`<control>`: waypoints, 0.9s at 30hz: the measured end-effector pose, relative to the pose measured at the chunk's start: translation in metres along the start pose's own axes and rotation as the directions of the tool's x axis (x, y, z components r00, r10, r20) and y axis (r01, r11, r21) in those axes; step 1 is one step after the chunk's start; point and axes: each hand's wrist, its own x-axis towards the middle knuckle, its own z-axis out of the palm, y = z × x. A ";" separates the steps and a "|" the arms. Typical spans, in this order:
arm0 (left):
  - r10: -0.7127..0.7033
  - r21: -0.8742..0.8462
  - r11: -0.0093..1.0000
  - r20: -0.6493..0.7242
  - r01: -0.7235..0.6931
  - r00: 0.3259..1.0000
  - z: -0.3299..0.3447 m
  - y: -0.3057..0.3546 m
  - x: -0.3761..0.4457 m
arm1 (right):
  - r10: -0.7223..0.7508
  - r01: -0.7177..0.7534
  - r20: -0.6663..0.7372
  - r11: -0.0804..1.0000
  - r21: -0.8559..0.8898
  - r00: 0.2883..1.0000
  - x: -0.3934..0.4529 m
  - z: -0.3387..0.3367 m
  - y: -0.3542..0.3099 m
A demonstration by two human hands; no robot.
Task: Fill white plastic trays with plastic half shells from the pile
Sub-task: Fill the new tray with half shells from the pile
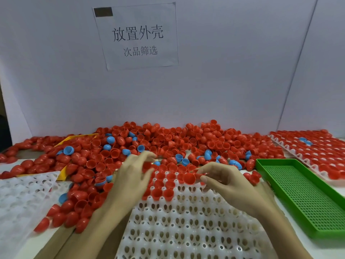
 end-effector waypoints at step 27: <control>-0.089 0.304 0.943 -0.167 0.137 0.982 -0.024 -0.050 0.009 | 0.097 -0.092 -0.100 0.994 0.053 0.990 0.002 -0.005 0.004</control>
